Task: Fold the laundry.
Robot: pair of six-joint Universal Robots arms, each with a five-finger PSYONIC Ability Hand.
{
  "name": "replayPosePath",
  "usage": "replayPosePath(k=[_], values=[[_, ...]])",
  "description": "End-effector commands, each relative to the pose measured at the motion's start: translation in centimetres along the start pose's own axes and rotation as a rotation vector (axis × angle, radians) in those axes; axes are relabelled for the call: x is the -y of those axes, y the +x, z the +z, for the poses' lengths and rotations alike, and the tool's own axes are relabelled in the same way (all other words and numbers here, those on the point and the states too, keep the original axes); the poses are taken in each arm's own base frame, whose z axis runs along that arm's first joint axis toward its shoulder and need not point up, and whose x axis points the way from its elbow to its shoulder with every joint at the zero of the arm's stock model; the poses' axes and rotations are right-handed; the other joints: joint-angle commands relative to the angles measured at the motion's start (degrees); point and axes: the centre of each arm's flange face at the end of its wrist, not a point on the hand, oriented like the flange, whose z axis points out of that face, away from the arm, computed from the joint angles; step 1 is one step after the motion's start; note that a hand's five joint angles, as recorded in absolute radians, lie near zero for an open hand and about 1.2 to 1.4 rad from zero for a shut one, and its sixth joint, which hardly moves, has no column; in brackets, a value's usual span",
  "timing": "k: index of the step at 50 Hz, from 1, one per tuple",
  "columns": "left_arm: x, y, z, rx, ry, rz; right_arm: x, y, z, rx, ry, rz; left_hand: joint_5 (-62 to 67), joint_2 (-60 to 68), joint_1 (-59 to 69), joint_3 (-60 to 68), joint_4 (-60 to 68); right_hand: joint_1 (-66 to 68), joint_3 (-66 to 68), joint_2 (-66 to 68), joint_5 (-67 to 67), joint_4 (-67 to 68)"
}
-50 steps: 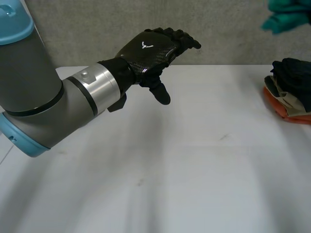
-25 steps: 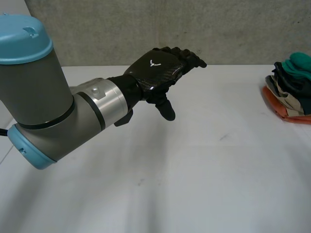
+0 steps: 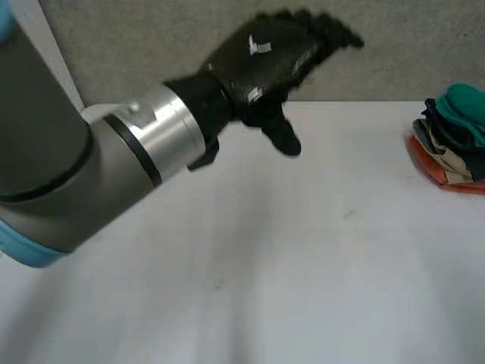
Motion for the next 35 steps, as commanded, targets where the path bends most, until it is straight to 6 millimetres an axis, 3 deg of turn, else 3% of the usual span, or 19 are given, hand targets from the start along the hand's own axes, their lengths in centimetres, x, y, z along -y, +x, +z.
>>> replayPosePath(k=[1,3,4,6,7,8,10,11,12,14,15,17,18,19,27,31,33,34,35], values=[[3.7,-4.3,-0.8,0.162,0.126,0.034,9.4,-4.7,-1.0,-0.024,0.255,-0.063,-1.08,-0.96,-1.04,-1.31,-0.66,-2.97,-1.94,-2.36,-2.63,-2.08],[4.0,-6.8,-1.5,0.261,0.130,0.056,11.4,-7.2,-2.1,0.025,0.337,-0.042,-0.91,-0.79,-0.87,-1.14,-0.49,-2.97,-1.94,-2.36,-2.63,-2.08],[4.1,-9.6,-2.2,0.363,0.128,0.079,12.1,-8.1,-2.6,0.042,0.363,-0.035,-0.58,-0.46,-0.54,-0.81,-0.16,-2.97,-1.94,-2.36,-2.63,-2.08],[3.6,-12.7,-3.2,0.465,0.105,0.100,12.8,-10.1,-3.5,0.083,0.399,-0.020,-0.58,-0.46,-0.53,-0.80,-0.15,-2.97,-1.94,-2.36,-2.63,-2.08],[3.2,-14.2,-3.8,0.514,0.089,0.112,13.2,-12.3,-4.3,0.132,0.429,-0.006,-0.58,-0.46,-0.53,-0.80,-0.15,-2.97,-1.94,-2.36,-2.63,-2.08],[1.9,-16.6,-4.7,0.594,0.039,0.137,13.2,-13.5,-4.7,0.161,0.439,0.002,-0.58,-0.46,-0.53,-0.80,-0.15,-2.97,-1.94,-2.36,-2.63,-2.08],[-0.2,-18.7,-5.5,0.653,-0.038,0.175,13.2,-15.6,-5.7,0.214,0.441,0.021,-0.58,-0.46,-0.53,-0.80,-0.15,-2.97,-1.94,-2.36,-2.63,-2.08],[-1.2,-19.5,-5.8,0.666,-0.084,0.210,13.0,-17.9,-6.8,0.271,0.437,0.045,-0.58,-0.46,-0.53,-0.80,-0.15,-2.97,-1.94,-2.36,-2.63,-2.08],[-3.7,-20.9,-6.1,0.681,-0.170,0.254,12.8,-18.9,-7.3,0.299,0.428,0.053,-0.58,-0.46,-0.53,-0.80,-0.15,-2.97,-1.94,-2.36,-2.63,-2.08],[-6.4,-21.8,-6.1,0.676,-0.257,0.300,11.3,-21.5,-8.8,0.374,0.376,0.079,-0.58,-0.46,-0.53,-0.80,-0.15,-2.97,-1.94,-2.36,-2.63,-2.08],[-8.9,-22.5,-6.2,0.659,-0.332,0.343,10.6,-22.4,-9.2,0.398,0.354,0.084,-0.58,-0.46,-0.53,-0.80,-0.15,-2.97,-1.94,-2.36,-2.63,-2.08],[-11.8,-23.2,-6.4,0.638,-0.408,0.371,9.2,-24.0,-10.0,0.445,0.311,0.092,-0.91,-0.79,-0.87,-1.14,-0.49,-2.97,-1.94,-2.36,-2.63,-2.08],[-13.4,-23.5,-6.6,0.626,-0.443,0.376,7.8,-25.2,-10.7,0.477,0.262,0.094,-1.25,-1.13,-1.20,-1.47,-0.82,-2.97,-1.94,-2.36,-2.63,-2.08],[-16.4,-24.2,-7.0,0.600,-0.500,0.376,7.1,-25.7,-11.0,0.489,0.239,0.092,-1.58,-1.46,-1.54,-1.81,-1.16,-2.97,-1.94,-2.36,-2.63,-2.08],[-26.2,-27.3,-6.6,0.490,-0.503,0.343,2.5,-28.7,-13.9,0.590,0.094,0.028,-1.59,-1.47,-1.55,-1.82,-1.17,-2.97,-1.94,-2.36,-2.63,-2.08],[-29.2,-28.2,-6.1,0.487,-0.494,0.341,1.3,-28.9,-14.7,0.601,0.057,0.001,1.92,2.04,1.96,1.69,2.34,-2.97,-1.94,-2.36,-2.63,-2.08],[-29.8,-28.2,-5.9,0.483,-0.488,0.344,1.0,-28.9,-15.0,0.604,0.046,-0.002,13.81,13.93,13.86,13.59,14.24,-2.97,-1.94,-2.36,-2.63,-2.08],[-29.9,-28.2,-5.7,0.483,-0.483,0.348,0.8,-28.9,-15.0,0.604,0.039,-0.003,26.54,26.67,26.59,26.32,26.97,-2.97,-1.94,-2.36,-2.63,-2.08],[-29.6,-28.3,-5.3,0.485,-0.469,0.359,0.8,-28.9,-15.1,0.603,0.037,-0.003,61.81,61.93,61.85,61.58,62.23,-2.97,-1.94,-2.36,-2.63,-2.08]])
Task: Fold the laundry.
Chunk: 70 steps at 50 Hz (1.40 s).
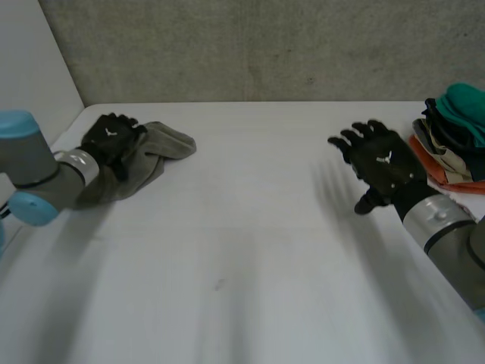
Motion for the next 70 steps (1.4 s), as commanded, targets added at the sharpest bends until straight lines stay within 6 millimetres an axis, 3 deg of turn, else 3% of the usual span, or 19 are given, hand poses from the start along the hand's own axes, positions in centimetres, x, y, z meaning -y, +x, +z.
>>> replayPosePath(k=[1,3,7,8,14,15,19,25,29,30,35,36,38,40,48,54,61,67,70], values=[[-0.9,0.9,2.1,0.010,0.048,0.003,-1.0,-0.3,-0.6,0.004,-0.040,-0.008,63.60,63.36,63.19,63.81,63.85,-2.98,-1.94,-2.35,-2.58,-2.08],[-0.2,1.3,2.2,0.020,0.052,0.001,-1.1,-0.3,-0.6,0.001,-0.041,-0.010,63.65,63.41,63.25,63.87,63.90,-2.98,-1.94,-2.35,-2.58,-2.08],[6.6,1.2,0.6,0.070,0.115,-0.032,-1.0,-0.1,-0.5,-0.013,-0.041,-0.012,63.65,63.41,63.25,63.87,63.90,-2.98,-1.94,-2.35,-2.58,-2.08],[10.0,1.0,-1.1,0.082,0.161,-0.060,-0.9,0.0,-0.5,-0.015,-0.040,-0.012,63.65,63.41,63.25,63.87,63.90,-2.98,-1.94,-2.35,-2.58,-2.08],[19.8,1.9,-7.3,0.071,0.381,-0.162,-0.5,0.3,-0.5,-0.024,-0.029,-0.014,63.65,63.41,63.25,63.87,63.90,-2.98,-1.94,-2.35,-2.58,-2.08],[22.5,2.6,-9.4,0.056,0.456,-0.208,-0.5,0.3,-0.5,-0.024,-0.029,-0.012,63.65,63.41,63.25,63.87,63.90,-2.98,-1.94,-2.35,-2.58,-2.08],[25.8,2.6,-13.0,0.042,0.570,-0.329,-0.7,0.1,-0.5,-0.021,-0.035,-0.004,63.65,63.41,63.25,63.87,63.90,-2.98,-1.94,-2.35,-2.58,-2.08],[23.9,3.8,-13.1,0.044,0.501,-0.485,-0.8,0.1,-0.7,-0.020,-0.041,-0.002,63.65,63.41,63.25,63.87,63.90,-2.98,-1.94,-2.35,-2.58,-2.08],[18.8,8.0,-12.0,-0.008,0.304,-0.530,-0.8,0.0,-0.7,-0.017,-0.047,0.001,63.65,63.41,63.25,63.87,63.90,-2.98,-1.94,-2.35,-2.58,-2.08],[17.1,10.4,-12.0,-0.053,0.234,-0.535,-0.9,0.1,-0.8,-0.018,-0.051,0.002,63.65,63.41,63.25,63.87,63.90,-2.98,-1.94,-2.35,-2.58,-2.08],[13.3,16.0,-13.0,-0.138,0.052,-0.495,-1.2,0.8,-0.7,-0.032,-0.071,0.010,63.65,63.41,63.25,63.87,63.90,-2.98,-1.94,-2.35,-2.58,-2.08],[12.9,16.6,-13.3,-0.144,0.025,-0.485,-1.3,1.1,-0.7,-0.039,-0.081,0.017,60.01,59.77,59.60,60.23,60.26,-2.98,-1.94,-2.35,-2.58,-2.08],[12.1,17.3,-14.1,-0.150,-0.024,-0.450,-1.3,1.2,-0.8,-0.038,-0.092,0.022,37.22,36.99,36.82,37.44,37.47,-2.98,-1.94,-2.35,-2.58,-2.08],[12.1,17.3,-14.8,-0.154,-0.037,-0.426,-1.1,1.4,-0.7,-0.037,-0.111,0.029,35.09,34.85,34.68,35.30,35.33,-2.98,-1.94,-2.35,-2.58,-2.08],[16.2,14.7,-19.1,-0.108,0.075,-0.359,-0.4,1.9,-1.1,-0.031,-0.235,0.092,17.42,17.18,17.01,17.64,17.67,-2.98,-1.94,-2.35,-2.58,-2.08],[15.9,13.9,-19.7,-0.080,0.068,-0.361,0.8,2.0,-1.6,0.041,-0.356,0.155,12.72,12.48,12.31,12.94,12.97,-2.98,-1.94,-2.35,-2.58,-2.08],[14.0,13.7,-17.3,-0.067,0.032,-0.285,0.0,2.7,0.9,0.066,-0.385,0.186,7.16,6.92,6.75,7.37,7.41,-2.98,-1.94,-2.35,-2.58,-2.08],[11.2,13.5,-13.3,-0.084,-0.076,-0.205,0.1,0.6,4.5,0.134,-0.330,0.138,7.49,7.25,7.08,7.70,7.74,-2.98,-1.94,-2.35,-2.58,-2.08],[10.0,13.6,-12.6,-0.104,-0.142,-0.195,-0.9,0.0,6.3,0.159,-0.329,0.135,7.32,7.09,6.92,7.54,7.57,-2.98,-1.94,-2.35,-2.58,-2.08]])
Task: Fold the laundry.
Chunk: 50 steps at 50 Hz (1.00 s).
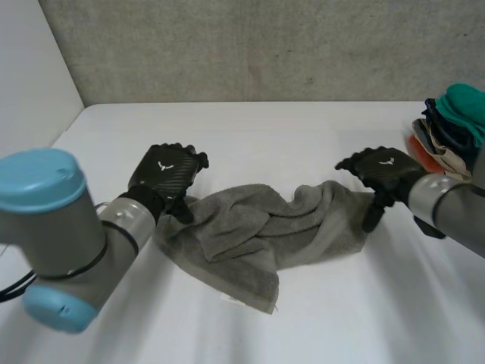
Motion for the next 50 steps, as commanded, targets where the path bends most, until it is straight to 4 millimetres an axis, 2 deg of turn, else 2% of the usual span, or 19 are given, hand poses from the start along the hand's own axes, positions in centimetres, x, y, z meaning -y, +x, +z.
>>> replayPosePath(k=[1,9,12,14,15,17,19,20,24,25,26,29,30,33,36,37,39,45,50], values=[[-3.1,-0.9,3.4,-0.028,-0.171,0.042,-0.1,-1.2,4.6,0.055,0.027,-0.042,1.85,0.78,0.16,0.77,1.47,-2.98,-1.94,-2.35,-2.58,-2.08],[-4.3,-0.6,5.4,-0.092,-0.297,0.024,-1.6,-1.9,8.6,0.114,0.002,-0.034,11.43,10.36,9.73,10.34,11.04,3.64,4.68,4.27,4.04,4.55],[-4.1,-0.6,6.0,-0.106,-0.294,0.024,-2.4,-3.0,9.5,0.188,-0.031,-0.014,29.04,27.97,27.35,27.96,28.66,18.09,19.13,18.71,18.48,18.99],[-3.7,-0.7,6.2,-0.107,-0.277,0.026,-2.8,-3.3,10.1,0.217,-0.042,-0.006,43.66,42.59,41.97,42.58,43.28,42.07,43.11,42.70,42.47,42.97],[-3.1,-1.0,6.5,-0.097,-0.255,0.030,-2.8,-3.3,10.2,0.220,-0.042,-0.004,57.87,56.80,56.18,56.79,57.49,49.51,50.55,50.14,49.91,50.41],[-2.2,-1.5,7.0,-0.082,-0.215,0.036,-2.2,-3.1,10.5,0.207,-0.025,-0.014,58.02,56.95,56.32,56.93,57.63,66.92,67.96,67.55,67.32,67.82],[-0.1,-2.2,8.1,-0.046,-0.112,0.052,-1.3,-2.8,10.6,0.192,0.007,-0.024,58.02,56.95,56.32,56.93,57.63,67.02,68.06,67.65,67.42,67.92],[0.7,-2.5,8.5,-0.030,-0.072,0.059,-0.8,-2.4,10.8,0.177,0.031,-0.030,58.02,56.95,56.32,56.93,57.63,67.02,68.06,67.65,67.42,67.92],[5.8,-4.5,10.5,0.074,0.196,0.119,5.2,0.7,11.2,-0.009,0.285,-0.077,58.02,56.95,56.32,56.93,57.63,67.02,68.06,67.65,67.42,67.92],[6.9,-4.8,10.8,0.097,0.259,0.132,8.1,2.2,10.6,-0.103,0.413,-0.078,58.02,56.95,56.32,56.93,57.63,67.02,68.06,67.65,67.42,67.92],[9.3,-5.4,11.0,0.144,0.389,0.157,9.6,3.0,10.1,-0.146,0.480,-0.080,58.02,56.95,56.32,56.93,57.63,67.02,68.06,67.65,67.42,67.92],[13.2,-6.8,10.5,0.239,0.579,0.186,14.3,4.8,7.4,-0.254,0.726,-0.092,58.02,56.95,56.32,56.93,57.63,67.02,68.06,67.65,67.42,67.92],[15.5,-7.5,9.6,0.296,0.683,0.194,15.1,4.9,6.6,-0.268,0.779,-0.105,58.02,56.95,56.32,56.93,57.63,67.02,68.06,67.65,67.42,67.92],[16.9,-8.3,8.6,0.354,0.761,0.192,16.8,4.8,4.1,-0.306,0.911,-0.146,58.02,56.95,56.32,56.93,57.63,67.02,68.06,67.65,67.42,67.92],[15.8,-7.7,8.0,0.342,0.722,0.185,16.6,4.2,3.0,-0.284,0.926,-0.163,58.02,56.95,56.32,56.93,57.63,67.02,68.06,67.65,67.42,67.92],[15.1,-7.4,7.9,0.332,0.700,0.181,15.6,3.5,2.9,-0.249,0.894,-0.159,58.02,56.95,56.32,56.93,57.63,67.02,68.06,67.65,67.42,67.92],[12.6,-6.4,8.0,0.293,0.610,0.176,14.2,2.6,3.1,-0.207,0.848,-0.152,58.02,56.95,56.32,56.93,57.63,67.02,68.06,67.65,67.42,67.92],[4.8,-3.5,7.5,0.183,0.328,0.157,7.4,-0.4,4.4,-0.071,0.557,-0.070,58.02,56.95,56.32,56.93,57.63,67.02,68.06,67.65,67.42,67.92],[-2.4,-0.7,5.5,0.077,0.055,0.149,0.7,-2.8,6.0,0.008,0.303,-0.076,58.02,56.95,56.32,56.93,57.63,67.02,68.06,67.65,67.42,67.92]])
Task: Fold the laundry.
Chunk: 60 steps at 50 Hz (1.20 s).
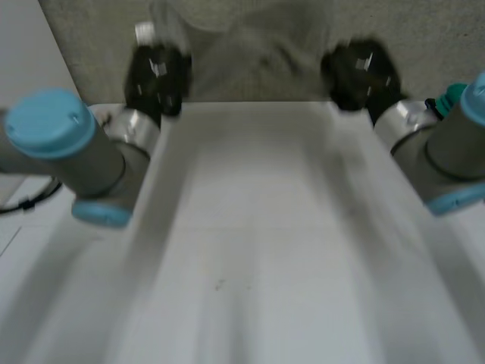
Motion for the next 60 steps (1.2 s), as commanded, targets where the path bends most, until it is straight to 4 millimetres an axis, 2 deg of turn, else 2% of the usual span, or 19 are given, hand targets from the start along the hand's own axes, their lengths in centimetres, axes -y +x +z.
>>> replayPosePath(k=[1,3,6,10,11,12,16,21,24,31,32,35,42,46,49,54,55,57,60], values=[[-7.1,4.0,-6.9,-0.172,-0.366,-0.002,-8.1,-4.1,-4.4,0.136,-0.367,0.030,14.25,11.40,13.92,11.73,11.26,17.84,12.10,13.78,16.20,11.44],[-8.2,4.5,-9.1,-0.200,-0.469,0.006,-9.3,-5.0,-5.9,0.181,-0.446,-0.018,14.25,11.40,13.92,11.73,11.26,17.84,12.10,13.78,16.20,11.44],[-8.5,4.4,-10.9,-0.205,-0.554,0.015,-10.2,-5.7,-7.8,0.234,-0.520,-0.066,7.24,4.39,6.91,4.72,4.25,17.84,12.10,13.78,16.20,11.44],[-6.4,3.3,-12.4,-0.176,-0.585,0.031,-10.7,-6.4,-9.1,0.274,-0.561,-0.099,-14.61,-17.45,-14.93,-17.12,-17.59,17.84,12.10,13.78,16.20,11.44],[-5.3,2.9,-12.5,-0.167,-0.573,0.033,-10.7,-6.5,-9.3,0.277,-0.564,-0.102,-24.32,-27.17,-24.64,-26.84,-27.30,17.84,12.10,13.78,16.20,11.44],[-4.6,2.7,-12.5,-0.163,-0.559,0.031,-10.4,-6.5,-9.5,0.278,-0.561,-0.104,-27.25,-30.10,-27.57,-29.76,-30.23,17.84,12.10,13.78,16.20,11.44],[-2.8,2.1,-12.1,-0.162,-0.532,0.029,-9.1,-6.3,-9.9,0.277,-0.542,-0.104,-32.47,-35.32,-32.80,-34.99,-35.46,17.84,12.10,13.78,16.20,11.44],[-1.1,0.9,-9.8,-0.130,-0.488,0.019,-9.2,-6.6,-10.4,0.282,-0.548,-0.097,-37.71,-40.56,-38.03,-40.22,-40.69,17.84,12.10,13.78,16.20,11.44],[-0.8,0.7,-8.6,-0.128,-0.473,0.016,-9.3,-6.8,-10.7,0.290,-0.556,-0.094,-37.54,-40.39,-37.86,-40.06,-40.52,17.84,12.10,13.78,16.20,11.44],[-3.9,1.7,-5.9,-0.175,-0.556,0.010,-9.4,-6.9,-10.9,0.293,-0.564,-0.091,-36.36,-39.21,-36.69,-38.88,-39.35,17.84,12.10,13.78,16.20,11.44],[-5.1,2.0,-5.7,-0.191,-0.599,0.011,-9.4,-6.9,-10.9,0.291,-0.565,-0.091,-36.03,-38.88,-36.35,-38.54,-39.01,17.84,12.10,13.78,16.20,11.44],[-7.0,2.7,-5.7,-0.224,-0.660,0.011,-9.5,-6.8,-10.9,0.290,-0.565,-0.090,-34.85,-37.70,-35.18,-37.37,-37.84,17.84,12.10,13.78,16.20,11.44],[-9.6,3.3,-5.6,-0.276,-0.711,-0.010,-9.5,-6.7,-10.9,0.289,-0.566,-0.091,-31.49,-34.34,-31.81,-34.00,-34.47,17.84,12.10,13.78,16.20,11.44],[-10.1,3.5,-5.8,-0.293,-0.723,-0.017,-9.5,-6.7,-10.9,0.289,-0.566,-0.091,-25.61,-28.46,-25.93,-28.12,-28.59,17.84,12.10,13.78,16.20,11.44],[-10.3,3.6,-5.8,-0.300,-0.726,-0.021,-9.4,-6.7,-10.8,0.287,-0.562,-0.093,-27.11,-29.96,-27.43,-29.62,-30.09,17.84,12.10,13.78,16.20,11.44],[-10.4,3.3,-5.8,-0.302,-0.727,-0.026,-9.3,-6.6,-10.7,0.283,-0.558,-0.097,-17.38,-20.23,-17.71,-19.90,-20.37,17.84,12.10,13.78,16.20,11.44],[-10.4,3.3,-5.8,-0.301,-0.728,-0.025,-9.3,-6.6,-10.7,0.282,-0.559,-0.097,-10.36,-13.21,-10.68,-12.88,-13.34,17.84,12.10,13.78,16.20,11.44],[-10.3,3.3,-5.8,-0.301,-0.727,-0.024,-9.2,-6.4,-10.6,0.275,-0.557,-0.098,13.64,10.79,13.32,11.13,10.66,17.84,12.10,13.78,16.20,11.44],[-9.9,3.3,-5.9,-0.296,-0.725,-0.018,-8.9,-6.3,-10.4,0.265,-0.552,-0.103,14.25,11.40,13.92,11.73,11.26,17.84,12.10,13.78,16.20,11.44]])
